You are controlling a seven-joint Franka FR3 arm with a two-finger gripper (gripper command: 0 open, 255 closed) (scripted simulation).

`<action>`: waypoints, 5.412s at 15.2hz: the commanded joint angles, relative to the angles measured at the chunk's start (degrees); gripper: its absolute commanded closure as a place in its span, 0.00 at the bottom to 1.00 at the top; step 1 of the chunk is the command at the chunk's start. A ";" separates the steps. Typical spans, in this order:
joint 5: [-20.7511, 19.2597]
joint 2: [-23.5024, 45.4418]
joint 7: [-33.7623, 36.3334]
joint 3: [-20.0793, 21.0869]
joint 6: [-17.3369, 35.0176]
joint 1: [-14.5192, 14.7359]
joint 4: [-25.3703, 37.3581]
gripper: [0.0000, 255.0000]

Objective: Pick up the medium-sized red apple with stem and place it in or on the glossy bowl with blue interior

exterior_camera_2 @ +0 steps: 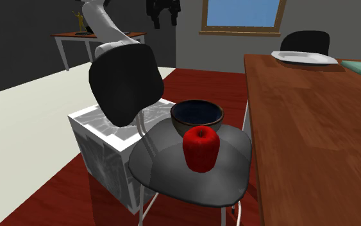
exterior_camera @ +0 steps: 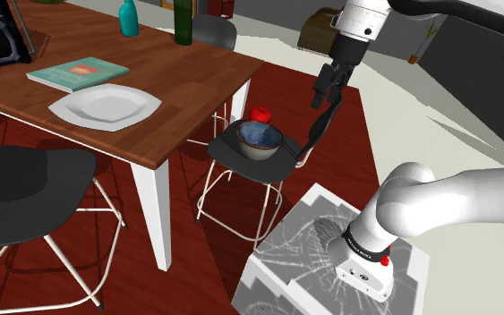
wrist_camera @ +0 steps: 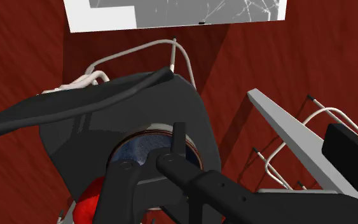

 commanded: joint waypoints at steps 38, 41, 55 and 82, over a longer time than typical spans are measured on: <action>1.11 63.18 18.09 -7.47 27.67 -12.80 33.79 0.00; 1.27 63.77 17.98 -7.39 29.77 -12.73 32.27 0.00; 1.30 63.89 17.96 -7.38 30.16 -12.72 31.99 1.00; 0.54 61.47 19.28 -7.65 13.38 -12.92 46.42 1.00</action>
